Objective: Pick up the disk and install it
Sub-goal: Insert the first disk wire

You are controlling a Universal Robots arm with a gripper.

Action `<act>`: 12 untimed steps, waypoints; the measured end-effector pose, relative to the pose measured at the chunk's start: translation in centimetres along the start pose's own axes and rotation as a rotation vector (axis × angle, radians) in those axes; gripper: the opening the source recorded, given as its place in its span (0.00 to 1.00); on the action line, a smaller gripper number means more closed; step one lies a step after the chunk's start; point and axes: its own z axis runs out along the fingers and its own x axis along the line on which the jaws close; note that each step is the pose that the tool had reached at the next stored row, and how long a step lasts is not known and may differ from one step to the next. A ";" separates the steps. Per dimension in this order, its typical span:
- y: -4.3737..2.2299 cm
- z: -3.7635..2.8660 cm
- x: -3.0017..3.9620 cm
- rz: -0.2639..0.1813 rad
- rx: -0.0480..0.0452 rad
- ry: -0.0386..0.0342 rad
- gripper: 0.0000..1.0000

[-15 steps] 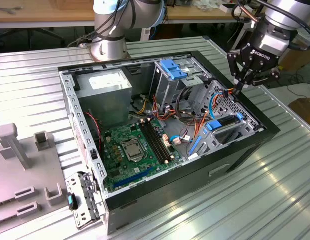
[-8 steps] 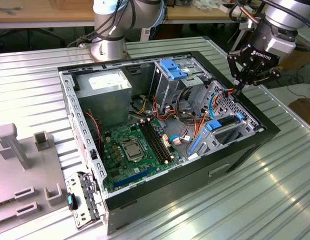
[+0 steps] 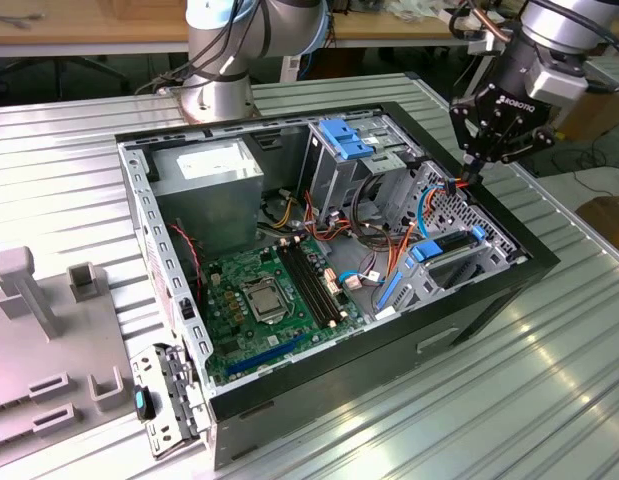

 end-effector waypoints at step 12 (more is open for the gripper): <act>-0.65 -0.49 -0.10 -0.123 0.0008 0.0026 0.11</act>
